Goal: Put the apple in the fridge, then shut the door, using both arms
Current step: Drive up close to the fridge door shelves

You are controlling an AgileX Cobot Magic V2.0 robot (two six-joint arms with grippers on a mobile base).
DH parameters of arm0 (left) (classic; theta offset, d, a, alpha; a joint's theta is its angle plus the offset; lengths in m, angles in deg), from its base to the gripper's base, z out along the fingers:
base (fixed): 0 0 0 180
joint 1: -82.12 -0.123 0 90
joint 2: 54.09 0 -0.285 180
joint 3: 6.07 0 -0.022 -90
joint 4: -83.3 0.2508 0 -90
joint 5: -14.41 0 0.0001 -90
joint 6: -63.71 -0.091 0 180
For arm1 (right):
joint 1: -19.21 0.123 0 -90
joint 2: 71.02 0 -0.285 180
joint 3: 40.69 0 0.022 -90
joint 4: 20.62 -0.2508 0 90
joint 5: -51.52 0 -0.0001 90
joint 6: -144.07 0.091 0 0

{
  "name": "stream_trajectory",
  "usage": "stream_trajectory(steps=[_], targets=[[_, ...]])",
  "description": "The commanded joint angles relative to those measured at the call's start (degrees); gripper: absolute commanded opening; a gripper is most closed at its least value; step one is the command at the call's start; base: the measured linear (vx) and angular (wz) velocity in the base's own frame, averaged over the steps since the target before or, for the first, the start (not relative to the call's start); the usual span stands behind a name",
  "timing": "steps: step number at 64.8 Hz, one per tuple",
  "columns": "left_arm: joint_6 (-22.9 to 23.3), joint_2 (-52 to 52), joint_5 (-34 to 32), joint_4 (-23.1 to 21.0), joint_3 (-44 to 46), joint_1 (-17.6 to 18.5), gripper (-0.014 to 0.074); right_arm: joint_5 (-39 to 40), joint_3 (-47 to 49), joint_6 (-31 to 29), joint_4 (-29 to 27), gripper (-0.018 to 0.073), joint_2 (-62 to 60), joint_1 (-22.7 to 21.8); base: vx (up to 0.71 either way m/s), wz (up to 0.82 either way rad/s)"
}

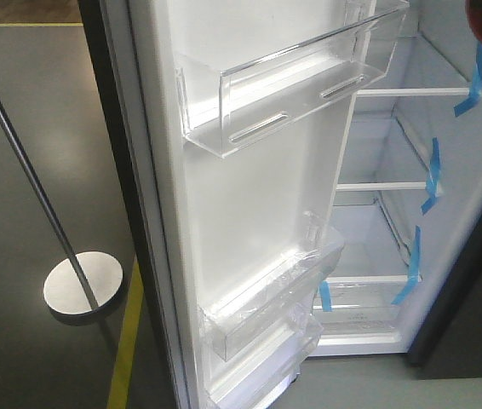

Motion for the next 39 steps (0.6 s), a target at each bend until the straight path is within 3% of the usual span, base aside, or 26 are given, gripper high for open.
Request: stream_trajectory(steps=[1,39], targets=[[0.5,-0.9,-4.2,0.0,1.0,0.1,-0.0006,4.2,1.7,-0.4,-1.1,0.0101,-1.0,0.0,0.03,0.00],[0.5,-0.9,-4.2,0.0,1.0,0.1,-0.0006,4.2,1.7,-0.4,-1.1,0.0101,-1.0,0.0,0.02,0.00]])
